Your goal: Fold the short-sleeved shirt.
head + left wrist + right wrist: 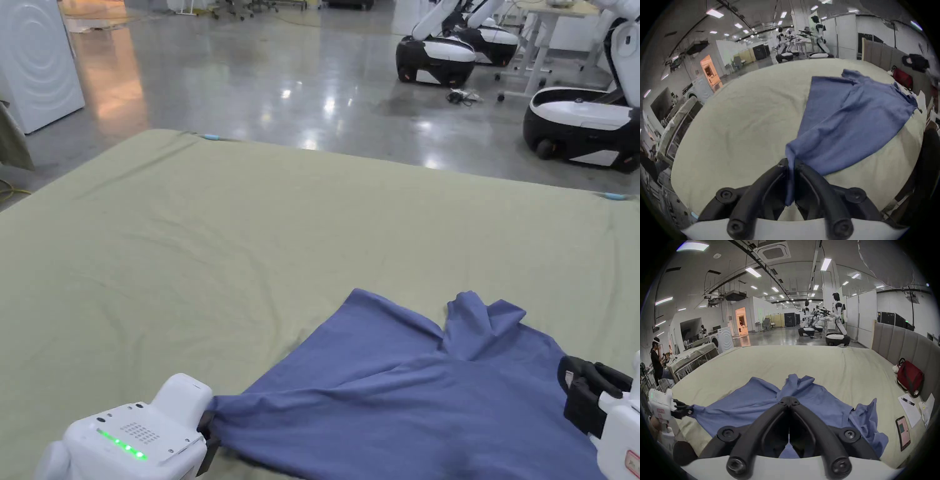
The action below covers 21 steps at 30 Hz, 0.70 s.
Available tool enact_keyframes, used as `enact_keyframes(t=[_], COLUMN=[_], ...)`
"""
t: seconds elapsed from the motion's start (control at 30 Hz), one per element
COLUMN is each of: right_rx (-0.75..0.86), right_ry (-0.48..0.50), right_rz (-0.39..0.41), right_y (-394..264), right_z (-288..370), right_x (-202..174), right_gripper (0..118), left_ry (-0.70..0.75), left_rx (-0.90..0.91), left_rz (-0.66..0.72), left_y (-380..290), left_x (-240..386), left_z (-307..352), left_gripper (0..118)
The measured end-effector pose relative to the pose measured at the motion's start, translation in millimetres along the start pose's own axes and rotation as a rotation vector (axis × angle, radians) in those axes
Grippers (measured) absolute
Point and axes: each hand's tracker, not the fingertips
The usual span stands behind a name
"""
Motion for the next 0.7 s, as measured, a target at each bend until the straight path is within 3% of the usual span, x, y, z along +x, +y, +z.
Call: enact_keyframes(t=[0.2, 0.27, 0.3, 0.33, 0.37, 0.4, 0.43, 0.7], right_rx=[-0.122, -0.143, -0.171, -0.203, -0.237, -0.276, -0.304, -0.417], right_ry=[-0.098, -0.115, -0.108, -0.115, -0.126, -0.137, -0.137, -0.137], right_rz=[0.071, 0.057, 0.046, 0.04, 0.046, 0.059, 0.067, 0.089], right_y=[3, 9, 13, 16, 19, 22, 23, -3], right_z=[-61, -91, -109, -126, -146, -164, -182, -264], right_x=[47, 66, 76, 85, 93, 99, 106, 117], right_gripper=[4, 5, 11, 28, 56, 93, 99, 100], left_ry=[0.0, 0.018, 0.019, 0.02, 0.02, 0.023, 0.025, 0.046], left_rx=[0.085, 0.09, 0.086, 0.081, 0.077, 0.071, 0.063, 0.011], left_rz=[0.019, 0.0, -0.001, 0.0, 0.0, 0.001, 0.0, 0.003], left_y=[15, 17, 17, 18, 19, 19, 20, 26], left_x=[1, 4, 4, 4, 4, 4, 4, 13], left_z=[25, 22, 20, 18, 15, 13, 10, -3], left_gripper=[4, 4, 4, 4, 4, 4, 4, 4])
